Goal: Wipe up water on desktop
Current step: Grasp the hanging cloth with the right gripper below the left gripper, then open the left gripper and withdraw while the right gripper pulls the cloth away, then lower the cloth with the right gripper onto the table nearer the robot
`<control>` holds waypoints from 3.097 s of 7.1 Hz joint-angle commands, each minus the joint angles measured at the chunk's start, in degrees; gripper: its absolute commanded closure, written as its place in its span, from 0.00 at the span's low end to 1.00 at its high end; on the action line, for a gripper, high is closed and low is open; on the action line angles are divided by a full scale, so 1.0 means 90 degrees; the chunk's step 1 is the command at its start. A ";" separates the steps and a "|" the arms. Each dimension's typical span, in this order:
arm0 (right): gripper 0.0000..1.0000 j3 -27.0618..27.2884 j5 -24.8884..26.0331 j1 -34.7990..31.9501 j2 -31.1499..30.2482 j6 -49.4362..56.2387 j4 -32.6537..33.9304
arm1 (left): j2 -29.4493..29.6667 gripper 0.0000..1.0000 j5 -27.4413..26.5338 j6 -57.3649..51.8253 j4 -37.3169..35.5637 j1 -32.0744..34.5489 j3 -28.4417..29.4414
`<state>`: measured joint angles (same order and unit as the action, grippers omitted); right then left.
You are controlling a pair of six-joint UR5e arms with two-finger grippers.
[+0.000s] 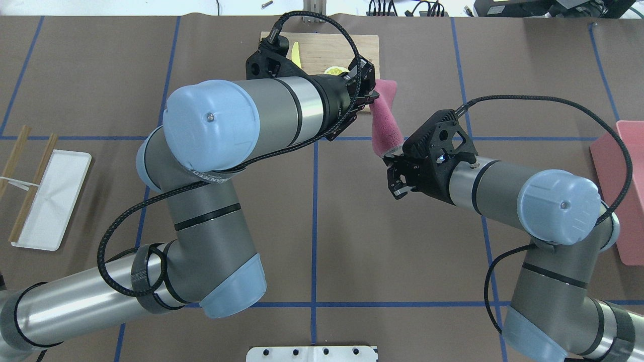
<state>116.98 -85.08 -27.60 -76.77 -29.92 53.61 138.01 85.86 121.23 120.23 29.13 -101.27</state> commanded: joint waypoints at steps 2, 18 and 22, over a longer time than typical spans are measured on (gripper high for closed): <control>1.00 0.0087 -0.0010 -0.0010 -0.0015 -0.0006 0.0000 | -0.0352 0.02 -0.0047 -0.0938 0.0000 0.0063 -0.0027; 1.00 0.0234 -0.1445 -0.2031 -0.0679 0.0092 0.1728 | -0.3157 0.01 0.4241 -1.2858 -0.5009 0.5904 -0.0280; 1.00 0.0945 -0.1562 -0.2022 -0.1351 -0.0014 0.3435 | -0.3625 0.01 0.4347 -1.3646 -0.4619 0.6909 0.1359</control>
<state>123.29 -98.75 -46.33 -86.41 -29.30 80.52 106.62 124.80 -0.74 78.25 90.35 -90.73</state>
